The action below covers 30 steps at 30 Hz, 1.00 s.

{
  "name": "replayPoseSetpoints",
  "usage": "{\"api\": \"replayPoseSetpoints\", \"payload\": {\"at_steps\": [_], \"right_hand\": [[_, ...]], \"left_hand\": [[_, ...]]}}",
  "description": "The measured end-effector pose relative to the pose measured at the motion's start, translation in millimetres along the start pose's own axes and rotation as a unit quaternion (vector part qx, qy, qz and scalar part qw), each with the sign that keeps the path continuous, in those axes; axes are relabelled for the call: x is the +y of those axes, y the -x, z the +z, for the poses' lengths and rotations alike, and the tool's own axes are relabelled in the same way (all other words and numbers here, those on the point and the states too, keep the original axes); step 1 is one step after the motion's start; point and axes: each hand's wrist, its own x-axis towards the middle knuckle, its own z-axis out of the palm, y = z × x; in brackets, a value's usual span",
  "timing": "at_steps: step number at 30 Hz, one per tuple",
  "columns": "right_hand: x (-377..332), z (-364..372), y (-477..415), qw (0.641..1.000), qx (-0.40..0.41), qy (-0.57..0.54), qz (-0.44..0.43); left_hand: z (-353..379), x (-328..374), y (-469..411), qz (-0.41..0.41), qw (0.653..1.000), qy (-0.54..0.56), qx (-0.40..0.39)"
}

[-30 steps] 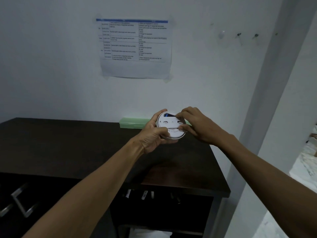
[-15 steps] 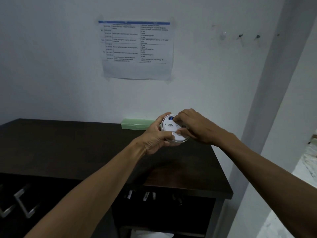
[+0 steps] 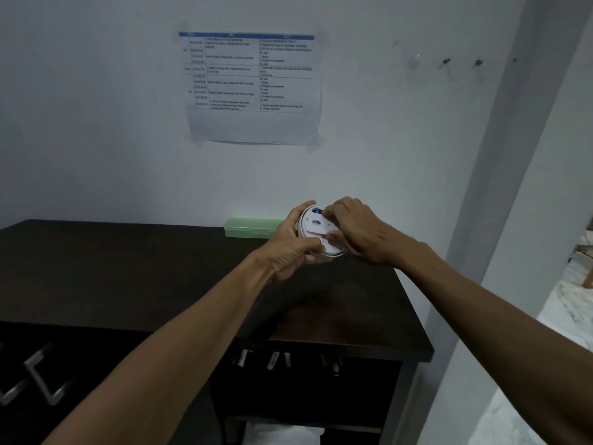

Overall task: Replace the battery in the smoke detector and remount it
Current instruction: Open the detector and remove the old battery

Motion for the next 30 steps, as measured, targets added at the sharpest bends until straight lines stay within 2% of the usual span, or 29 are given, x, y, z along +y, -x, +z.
{"api": "replayPoseSetpoints", "payload": {"at_steps": [15, 20, 24, 30], "right_hand": [[7, -13, 4, 0.998, -0.019, 0.042, -0.044], [10, -20, 3, 1.000, 0.003, 0.023, -0.014], [11, -17, 6, 1.000, -0.017, 0.025, 0.000], [0, -12, 28, 0.999, -0.052, -0.013, 0.004]], "left_hand": [[1, -2, -3, -0.008, 0.999, 0.027, -0.041], [-2, -2, -3, -0.008, 0.999, 0.029, -0.035], [-8, 2, -5, -0.002, 1.000, 0.021, -0.009], [-19, 5, -9, 0.033, 0.996, 0.027, 0.078]]}}
